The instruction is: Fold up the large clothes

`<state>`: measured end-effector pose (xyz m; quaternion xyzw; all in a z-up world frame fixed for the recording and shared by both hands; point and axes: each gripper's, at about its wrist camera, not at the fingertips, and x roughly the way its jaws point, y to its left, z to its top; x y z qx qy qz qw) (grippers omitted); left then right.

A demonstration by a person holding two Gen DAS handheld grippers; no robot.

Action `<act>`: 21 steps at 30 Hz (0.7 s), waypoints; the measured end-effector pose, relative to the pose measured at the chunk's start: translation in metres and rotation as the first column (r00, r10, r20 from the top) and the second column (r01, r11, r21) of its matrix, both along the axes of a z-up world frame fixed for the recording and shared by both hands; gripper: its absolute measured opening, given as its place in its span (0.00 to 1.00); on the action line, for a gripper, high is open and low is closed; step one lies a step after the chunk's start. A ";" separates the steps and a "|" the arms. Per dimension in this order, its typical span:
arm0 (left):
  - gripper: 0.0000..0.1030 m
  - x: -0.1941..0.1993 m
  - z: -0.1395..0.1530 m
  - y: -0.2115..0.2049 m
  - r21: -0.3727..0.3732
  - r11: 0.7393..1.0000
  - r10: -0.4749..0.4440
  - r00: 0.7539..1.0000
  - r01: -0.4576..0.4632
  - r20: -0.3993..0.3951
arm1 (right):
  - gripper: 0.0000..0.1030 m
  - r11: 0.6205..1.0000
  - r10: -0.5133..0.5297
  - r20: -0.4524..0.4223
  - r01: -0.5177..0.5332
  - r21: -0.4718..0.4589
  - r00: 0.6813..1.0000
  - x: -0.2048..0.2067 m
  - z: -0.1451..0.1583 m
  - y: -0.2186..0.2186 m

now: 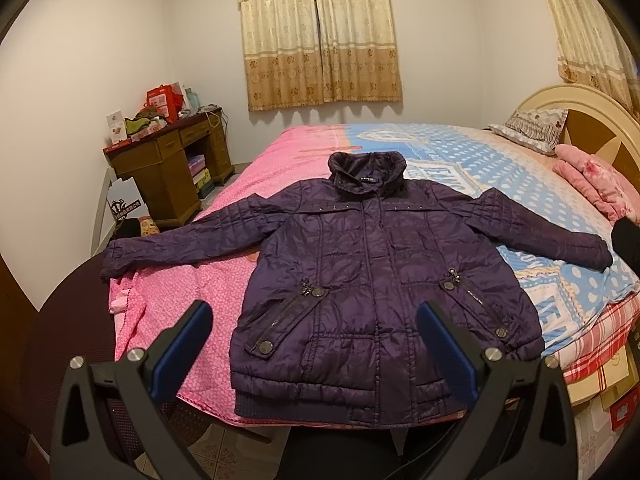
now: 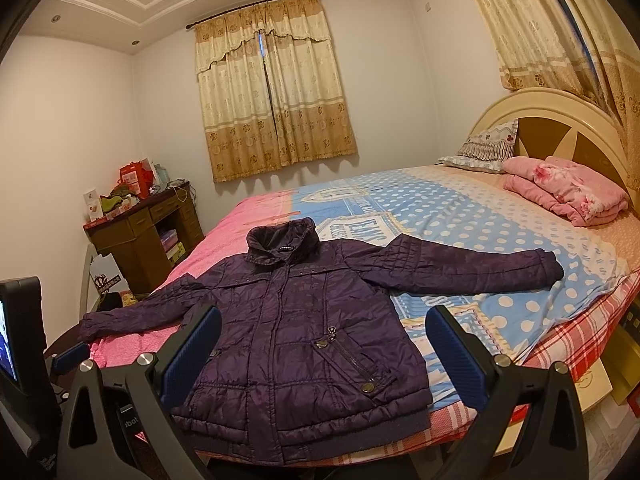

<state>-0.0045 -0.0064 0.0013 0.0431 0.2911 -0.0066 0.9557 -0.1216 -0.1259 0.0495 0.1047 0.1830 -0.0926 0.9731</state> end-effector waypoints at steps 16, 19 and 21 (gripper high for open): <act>1.00 0.001 -0.001 0.002 0.003 1.000 0.002 1.000 -0.001 -0.003 | 0.99 1.000 0.001 -0.001 -0.001 0.003 1.000 0.000 -0.001 -0.001; 1.00 0.001 -0.002 0.002 0.005 1.000 0.003 1.000 -0.003 -0.003 | 0.99 1.000 0.001 -0.003 -0.001 0.003 1.000 0.000 -0.002 0.002; 1.00 0.001 -0.003 0.003 0.005 1.000 0.003 1.000 -0.003 -0.005 | 0.99 1.000 0.002 -0.006 -0.002 0.006 1.000 0.000 -0.004 0.002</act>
